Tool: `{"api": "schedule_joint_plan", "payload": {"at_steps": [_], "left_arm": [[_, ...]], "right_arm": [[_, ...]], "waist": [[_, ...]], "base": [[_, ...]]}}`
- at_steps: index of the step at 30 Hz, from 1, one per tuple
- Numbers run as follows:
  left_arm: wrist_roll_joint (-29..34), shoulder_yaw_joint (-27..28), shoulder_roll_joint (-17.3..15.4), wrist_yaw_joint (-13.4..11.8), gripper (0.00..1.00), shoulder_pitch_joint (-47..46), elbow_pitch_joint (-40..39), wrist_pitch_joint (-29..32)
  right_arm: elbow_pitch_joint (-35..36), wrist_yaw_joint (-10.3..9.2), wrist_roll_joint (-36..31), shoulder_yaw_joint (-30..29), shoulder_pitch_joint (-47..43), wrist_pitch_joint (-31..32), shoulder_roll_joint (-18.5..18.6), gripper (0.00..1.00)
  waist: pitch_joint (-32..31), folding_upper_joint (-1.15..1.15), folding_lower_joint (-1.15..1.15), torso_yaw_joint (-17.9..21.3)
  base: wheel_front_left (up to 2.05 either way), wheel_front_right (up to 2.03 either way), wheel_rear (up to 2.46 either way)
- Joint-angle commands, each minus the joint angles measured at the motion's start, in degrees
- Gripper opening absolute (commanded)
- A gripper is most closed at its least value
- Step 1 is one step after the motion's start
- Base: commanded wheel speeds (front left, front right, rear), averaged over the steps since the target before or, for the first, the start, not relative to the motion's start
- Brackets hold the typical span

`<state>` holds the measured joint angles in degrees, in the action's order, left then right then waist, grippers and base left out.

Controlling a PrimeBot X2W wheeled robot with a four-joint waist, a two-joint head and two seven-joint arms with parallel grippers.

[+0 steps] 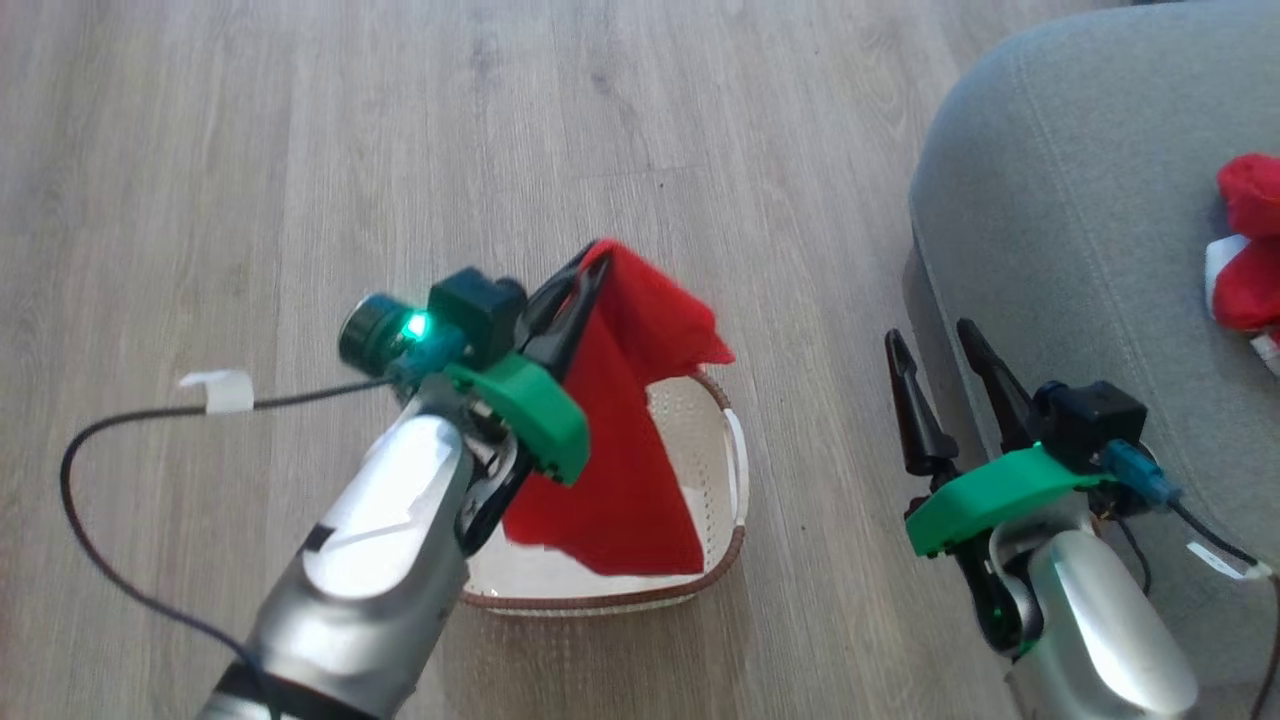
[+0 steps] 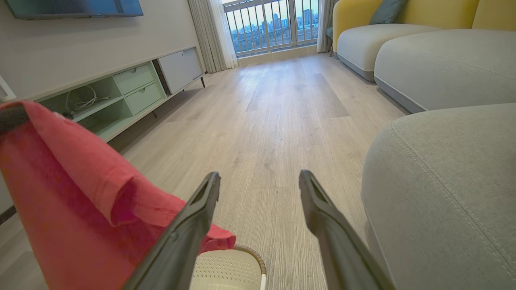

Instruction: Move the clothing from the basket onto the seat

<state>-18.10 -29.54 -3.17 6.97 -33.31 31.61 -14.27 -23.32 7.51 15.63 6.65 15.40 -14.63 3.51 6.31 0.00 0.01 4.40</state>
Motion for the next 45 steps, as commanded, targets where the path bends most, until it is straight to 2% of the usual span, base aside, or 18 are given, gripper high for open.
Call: {"api": "schedule_joint_plan", "payload": {"at_steps": [1,11,20,22,23,26,32,39,45], "left_arm": [[-0.8,1.4,-0.1,0.3,0.0,-4.1,-3.0,-0.7],[-2.0,-0.2,0.0,0.3,0.0,-10.0,-10.3,0.3],[-2.0,-1.3,-0.1,-0.5,0.0,-10.3,-15.3,2.2],[-2.0,-1.6,-0.2,-0.6,0.0,-10.0,-15.9,2.5],[-2.2,-1.8,-0.3,-0.6,0.0,-9.6,-16.2,2.6],[-2.3,-2.1,-0.4,-0.8,0.0,-9.2,-16.5,2.6],[-2.8,-3.2,-0.3,-0.8,0.0,-8.5,-16.7,2.5],[-3.6,-5.1,-0.1,-0.8,0.0,-8.3,-16.6,2.3],[-4.3,-7.2,0.1,-0.7,0.0,-8.0,-16.7,2.2]], "right_arm": [[1.5,-0.02,0.1,1.5,0.3,-0.4,-0.6,1.0],[1.0,-0.02,0.4,2.1,-0.9,-0.4,-0.6,1.0],[1.8,-0.02,-0.5,4.1,0.1,-0.4,-0.6,1.0],[3.0,-0.02,-1.2,6.7,1.3,-0.4,-0.6,1.0],[3.9,-0.02,-1.3,11.1,3.0,-0.4,0.1,1.0],[5.2,-0.02,-0.5,17.5,6.3,-0.4,2.8,1.0],[3.8,-0.02,1.2,25.3,12.9,-0.4,6.2,1.0],[-3.5,-0.02,5.0,34.0,19.6,0.5,6.3,1.0],[-10.1,-0.02,6.3,36.2,22.8,0.2,3.7,1.0]], "waist": [[-0.5,0.0,-0.01,0.2],[-1.0,0.0,-0.01,0.8],[-0.9,0.0,-0.01,1.0],[-0.7,0.0,-0.01,1.0],[-0.6,0.0,-0.01,0.9],[-0.5,0.0,-0.01,0.8],[-0.4,0.0,-0.01,-0.1],[-0.6,0.0,-0.01,-1.8],[-0.5,0.0,-0.01,-3.0]], "base": [[0.0,0.0,0.0],[0.0,0.0,0.0],[0.0,0.0,0.0],[0.0,0.0,0.0],[0.0,0.0,0.0],[0.0,0.0,0.0],[0.0,0.0,0.0],[0.0,0.0,0.0],[0.0,0.0,0.0]]}}
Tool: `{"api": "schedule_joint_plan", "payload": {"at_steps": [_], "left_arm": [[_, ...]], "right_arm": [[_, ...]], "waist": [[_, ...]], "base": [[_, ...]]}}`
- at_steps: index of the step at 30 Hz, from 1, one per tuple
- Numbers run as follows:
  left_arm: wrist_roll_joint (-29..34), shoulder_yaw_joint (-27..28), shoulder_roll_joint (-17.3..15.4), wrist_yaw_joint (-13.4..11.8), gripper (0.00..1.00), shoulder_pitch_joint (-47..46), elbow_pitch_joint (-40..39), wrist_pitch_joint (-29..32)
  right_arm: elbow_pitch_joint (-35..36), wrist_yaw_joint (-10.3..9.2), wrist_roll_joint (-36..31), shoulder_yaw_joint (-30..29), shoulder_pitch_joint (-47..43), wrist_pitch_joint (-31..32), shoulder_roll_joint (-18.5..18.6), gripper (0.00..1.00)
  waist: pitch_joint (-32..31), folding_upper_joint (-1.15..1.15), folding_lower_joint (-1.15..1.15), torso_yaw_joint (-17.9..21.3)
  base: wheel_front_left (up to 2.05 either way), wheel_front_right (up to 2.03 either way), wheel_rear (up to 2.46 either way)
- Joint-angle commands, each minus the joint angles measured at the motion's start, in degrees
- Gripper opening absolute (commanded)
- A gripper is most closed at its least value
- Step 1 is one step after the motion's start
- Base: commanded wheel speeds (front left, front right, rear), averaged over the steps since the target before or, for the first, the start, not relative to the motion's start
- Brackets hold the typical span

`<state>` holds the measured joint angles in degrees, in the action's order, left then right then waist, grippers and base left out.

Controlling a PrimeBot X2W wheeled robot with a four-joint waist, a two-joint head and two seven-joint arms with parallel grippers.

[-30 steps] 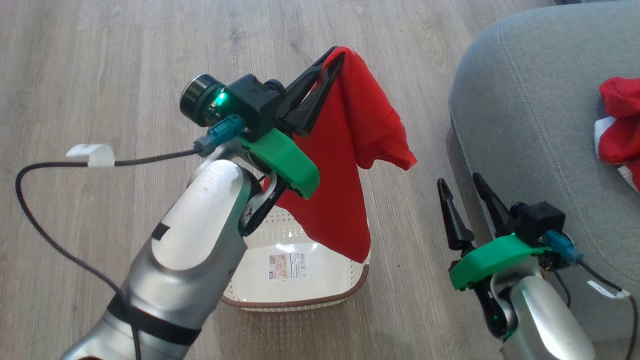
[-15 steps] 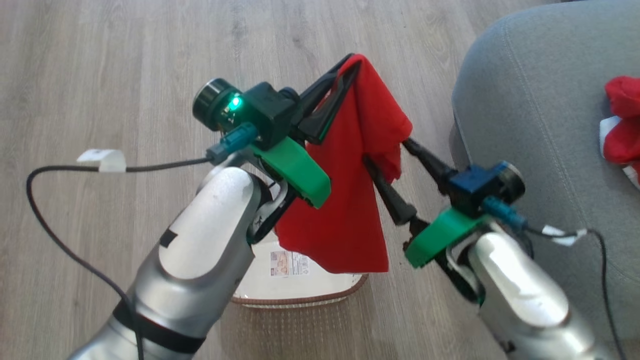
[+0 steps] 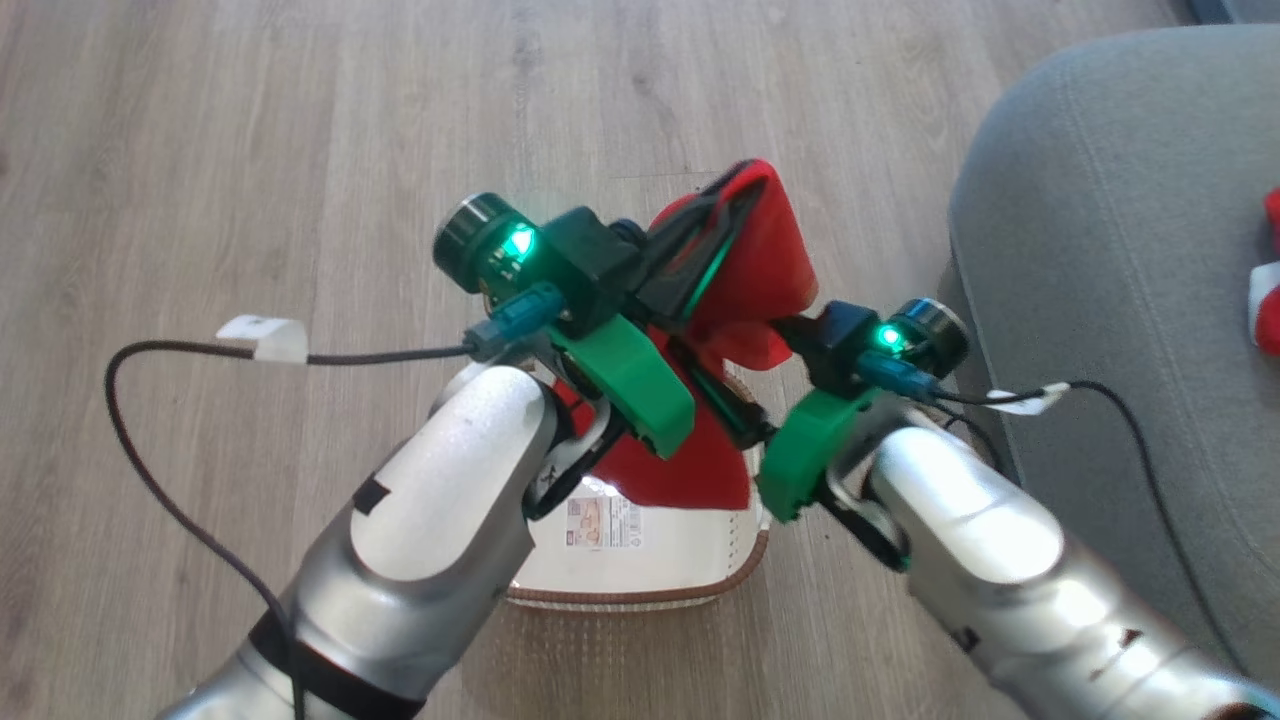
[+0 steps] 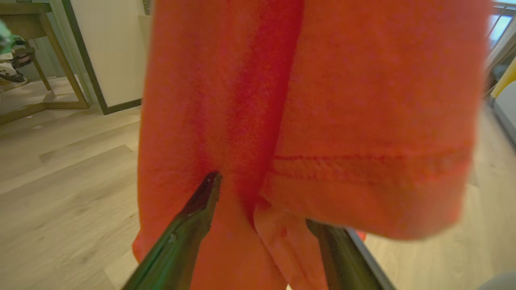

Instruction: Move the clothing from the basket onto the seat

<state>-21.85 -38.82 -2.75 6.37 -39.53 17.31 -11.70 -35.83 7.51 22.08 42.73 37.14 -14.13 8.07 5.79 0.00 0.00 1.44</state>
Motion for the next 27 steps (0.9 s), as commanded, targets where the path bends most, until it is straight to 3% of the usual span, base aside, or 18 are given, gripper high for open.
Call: {"api": "schedule_joint_plan", "payload": {"at_steps": [1,7,8,11,21,22,23,27], "left_arm": [[-0.7,1.7,-0.3,-0.1,0.0,-1.8,-2.4,-0.4],[-1.6,-0.4,-0.2,-0.1,0.0,-2.2,-3.0,-0.6],[-1.8,-0.8,-0.2,-0.1,0.0,-2.3,-3.1,-0.6],[-2.2,-1.5,-0.2,0.0,0.0,-2.6,-3.2,-0.9],[-2.6,-1.1,-0.7,-0.3,0.0,-2.6,-1.8,-2.0],[-2.6,-0.9,-0.8,-0.4,0.36,-2.5,-1.6,-2.2],[-2.6,-0.8,-0.8,-0.5,1.0,-2.3,-1.3,-2.3],[-2.5,-0.4,-1.3,-0.7,1.0,-1.8,0.2,-2.7]], "right_arm": [[1.2,-0.02,0.7,0.5,1.5,-0.4,-1.6,1.0],[-5.8,-0.02,2.9,1.5,5.5,-0.8,-4.1,1.0],[-6.8,-0.02,3.1,1.1,6.2,-0.8,-4.4,0.94],[-7.9,-0.02,3.4,-0.3,7.4,-0.8,-4.8,0.02],[-4.2,-0.02,1.3,-6.6,6.0,-0.9,-5.1,0.0],[-3.4,-0.02,0.9,-7.5,5.7,-0.9,-5.1,0.0],[-2.6,-0.02,0.5,-8.6,5.4,-0.9,-5.1,0.0],[1.1,-0.02,-1.2,-13.2,3.6,-0.9,-5.1,0.0]], "waist": [[0.1,0.0,0.0,-0.2],[1.4,0.0,0.0,-1.6],[1.6,0.0,0.0,-1.8],[2.1,0.0,0.0,-2.2],[2.9,0.0,0.0,-1.5],[3.0,0.0,0.0,-1.3],[3.1,0.0,0.0,-1.2],[3.5,0.0,0.0,-0.2]], "base": [[0.0,0.0,0.0],[0.0,0.0,0.0],[0.0,0.0,0.0],[0.0,0.0,0.0],[0.0,0.0,0.0],[0.0,0.0,0.0],[0.0,0.0,0.0],[0.0,0.0,0.0]]}}
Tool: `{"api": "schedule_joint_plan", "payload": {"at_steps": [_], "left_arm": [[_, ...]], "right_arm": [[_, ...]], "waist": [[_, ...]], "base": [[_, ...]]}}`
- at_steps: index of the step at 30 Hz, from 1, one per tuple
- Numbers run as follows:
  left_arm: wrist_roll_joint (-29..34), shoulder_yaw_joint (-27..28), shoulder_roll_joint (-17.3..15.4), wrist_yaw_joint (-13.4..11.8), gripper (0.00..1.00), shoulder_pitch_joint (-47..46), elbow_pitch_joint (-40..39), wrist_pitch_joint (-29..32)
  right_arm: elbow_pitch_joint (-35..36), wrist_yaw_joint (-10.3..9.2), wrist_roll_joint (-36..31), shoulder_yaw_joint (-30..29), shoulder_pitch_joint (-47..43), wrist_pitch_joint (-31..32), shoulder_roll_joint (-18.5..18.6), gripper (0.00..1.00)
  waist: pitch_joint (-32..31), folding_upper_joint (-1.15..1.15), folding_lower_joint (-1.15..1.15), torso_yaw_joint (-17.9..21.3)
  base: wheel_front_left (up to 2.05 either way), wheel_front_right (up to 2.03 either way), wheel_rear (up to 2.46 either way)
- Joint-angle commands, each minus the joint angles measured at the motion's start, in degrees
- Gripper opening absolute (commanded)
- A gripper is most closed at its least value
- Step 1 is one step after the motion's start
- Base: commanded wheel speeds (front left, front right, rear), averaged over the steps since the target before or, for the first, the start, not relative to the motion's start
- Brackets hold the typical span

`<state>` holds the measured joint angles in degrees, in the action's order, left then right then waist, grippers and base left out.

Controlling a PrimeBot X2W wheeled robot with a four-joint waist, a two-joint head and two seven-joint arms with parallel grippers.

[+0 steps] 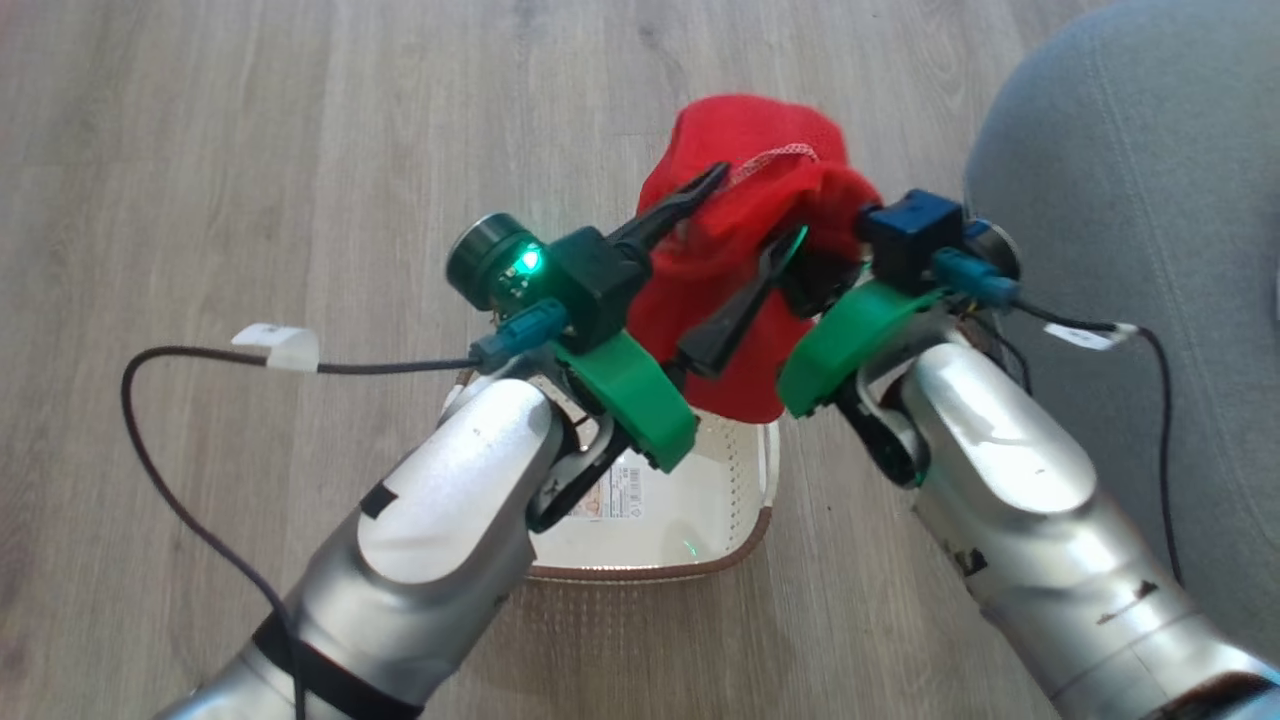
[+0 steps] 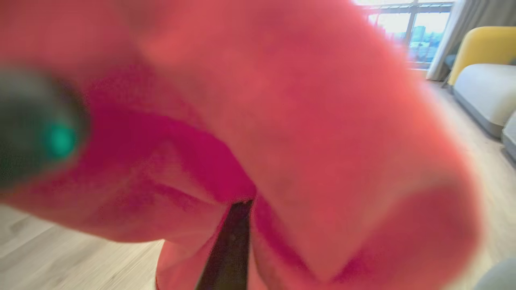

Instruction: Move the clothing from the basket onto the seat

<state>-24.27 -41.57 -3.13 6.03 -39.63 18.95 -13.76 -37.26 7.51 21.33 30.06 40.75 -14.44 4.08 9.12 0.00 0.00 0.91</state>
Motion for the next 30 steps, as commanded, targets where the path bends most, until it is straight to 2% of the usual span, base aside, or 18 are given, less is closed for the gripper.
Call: {"api": "schedule_joint_plan", "payload": {"at_steps": [1,8,14,15,17,18,19,30], "left_arm": [[0.0,2.5,-1.1,-0.4,1.0,-1.6,-1.1,-0.7],[0.7,4.8,-2.7,-0.8,1.0,-0.3,1.5,-1.2],[1.7,7.7,-3.6,-0.6,1.0,1.9,0.8,-1.2],[1.7,7.7,-3.6,-0.6,1.0,1.9,0.8,-1.2],[2.1,8.6,-3.7,-0.5,1.0,2.8,0.5,-1.2],[2.5,9.0,-3.8,-0.3,1.0,3.6,0.4,-1.2],[2.5,9.0,-3.8,-0.3,1.0,3.6,0.4,-1.2],[4.4,10.9,-3.2,0.3,1.0,7.4,0.4,-1.2]], "right_arm": [[3.6,-0.02,-1.0,-1.6,-0.5,-0.6,-1.1,0.0],[11.1,-0.02,-3.9,-8.9,-4.9,-0.6,-1.1,0.0],[14.4,-0.02,-4.8,-11.0,-8.4,-0.6,-1.2,0.0],[14.4,-0.02,-4.8,-11.0,-8.4,-0.6,-1.2,0.0],[15.1,-0.02,-4.7,-11.0,-9.2,-0.6,-1.2,0.0],[16.0,-0.02,-4.5,-11.0,-10.2,-0.6,-1.2,0.0],[16.0,-0.02,-4.5,-11.0,-10.2,-0.6,-1.2,0.0],[21.7,-0.02,-2.4,-11.6,-15.6,-0.6,-1.2,0.0]], "waist": [[0.3,0.0,0.0,0.6],[0.8,0.0,0.0,4.5],[0.5,0.0,0.0,10.7],[0.5,0.0,0.0,10.7],[0.4,0.0,0.0,13.3],[0.2,0.0,0.0,15.9],[0.2,0.0,0.0,15.9],[-0.4,0.0,0.0,29.9]], "base": [[0.0,0.0,0.0],[0.0,0.0,0.0],[0.0,0.0,0.0],[0.0,0.0,0.0],[0.0,0.0,0.0],[0.0,0.0,0.0],[0.0,0.0,0.0],[0.0,0.0,0.0]]}}
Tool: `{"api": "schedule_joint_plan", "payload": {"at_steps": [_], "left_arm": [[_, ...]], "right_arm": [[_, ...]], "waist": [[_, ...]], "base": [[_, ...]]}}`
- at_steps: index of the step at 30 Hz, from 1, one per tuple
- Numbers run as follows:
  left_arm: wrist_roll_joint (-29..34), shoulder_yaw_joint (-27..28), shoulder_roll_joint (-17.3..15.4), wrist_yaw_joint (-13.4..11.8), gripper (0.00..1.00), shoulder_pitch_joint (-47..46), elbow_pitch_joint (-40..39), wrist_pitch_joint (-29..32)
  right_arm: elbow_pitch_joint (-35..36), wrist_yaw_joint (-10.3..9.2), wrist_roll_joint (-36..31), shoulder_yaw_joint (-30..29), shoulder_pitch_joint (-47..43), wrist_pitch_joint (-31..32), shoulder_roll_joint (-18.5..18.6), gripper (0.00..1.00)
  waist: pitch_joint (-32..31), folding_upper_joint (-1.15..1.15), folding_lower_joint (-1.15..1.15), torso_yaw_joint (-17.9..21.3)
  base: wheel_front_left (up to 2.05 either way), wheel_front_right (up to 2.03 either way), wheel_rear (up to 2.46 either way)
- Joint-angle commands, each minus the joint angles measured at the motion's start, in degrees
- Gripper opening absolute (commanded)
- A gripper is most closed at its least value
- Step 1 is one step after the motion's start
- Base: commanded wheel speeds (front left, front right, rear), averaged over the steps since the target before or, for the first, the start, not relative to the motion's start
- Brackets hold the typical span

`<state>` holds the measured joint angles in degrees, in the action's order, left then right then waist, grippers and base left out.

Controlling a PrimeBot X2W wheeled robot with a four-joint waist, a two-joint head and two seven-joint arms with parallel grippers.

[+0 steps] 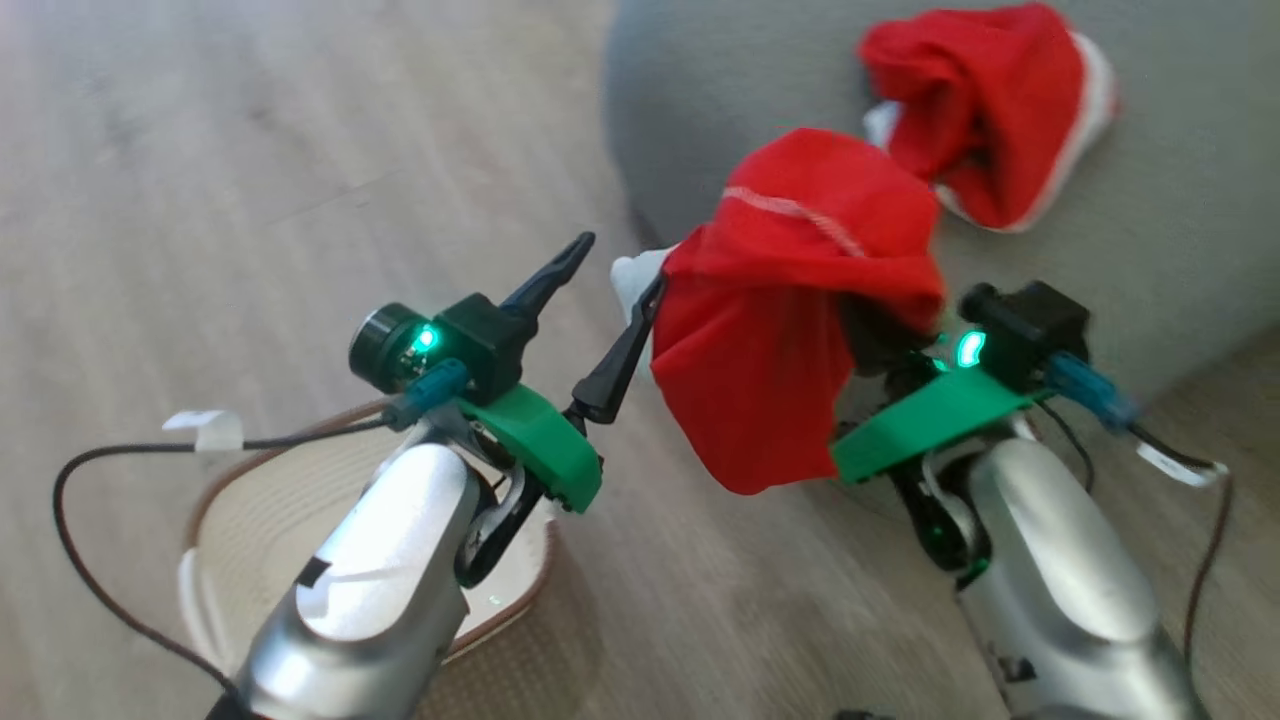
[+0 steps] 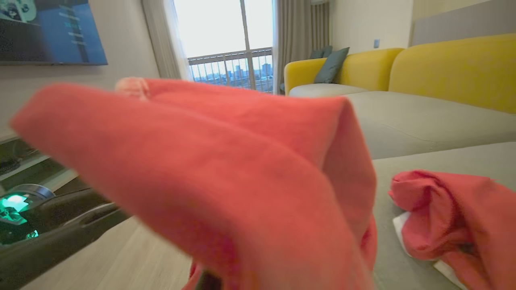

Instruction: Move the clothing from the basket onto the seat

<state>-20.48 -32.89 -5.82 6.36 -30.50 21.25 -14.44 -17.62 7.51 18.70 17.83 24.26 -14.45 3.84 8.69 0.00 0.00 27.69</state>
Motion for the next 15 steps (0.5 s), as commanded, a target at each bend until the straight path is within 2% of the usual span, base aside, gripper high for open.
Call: {"api": "schedule_joint_plan", "payload": {"at_steps": [1,9,15], "left_arm": [[0.7,2.0,-0.3,0.1,1.0,-1.7,-1.9,-0.6],[1.3,-1.1,-0.4,0.9,1.0,-3.0,-1.2,-0.6],[1.2,-4.0,-3.8,1.1,1.0,-3.8,-2.1,-0.6]], "right_arm": [[2.8,-0.02,-0.1,-0.3,0.2,-0.5,-1.0,0.0],[10.8,-0.02,-1.2,-8.3,-5.4,-0.5,-1.0,0.0],[15.9,-0.02,-5.5,-15.8,-2.7,-0.5,-1.0,0.0]], "waist": [[0.5,0.0,0.0,3.4],[6.1,0.0,0.0,4.6],[12.8,0.0,0.0,5.0]], "base": [[0.0,0.0,0.0],[0.0,0.0,0.0],[0.0,0.0,0.0]]}}
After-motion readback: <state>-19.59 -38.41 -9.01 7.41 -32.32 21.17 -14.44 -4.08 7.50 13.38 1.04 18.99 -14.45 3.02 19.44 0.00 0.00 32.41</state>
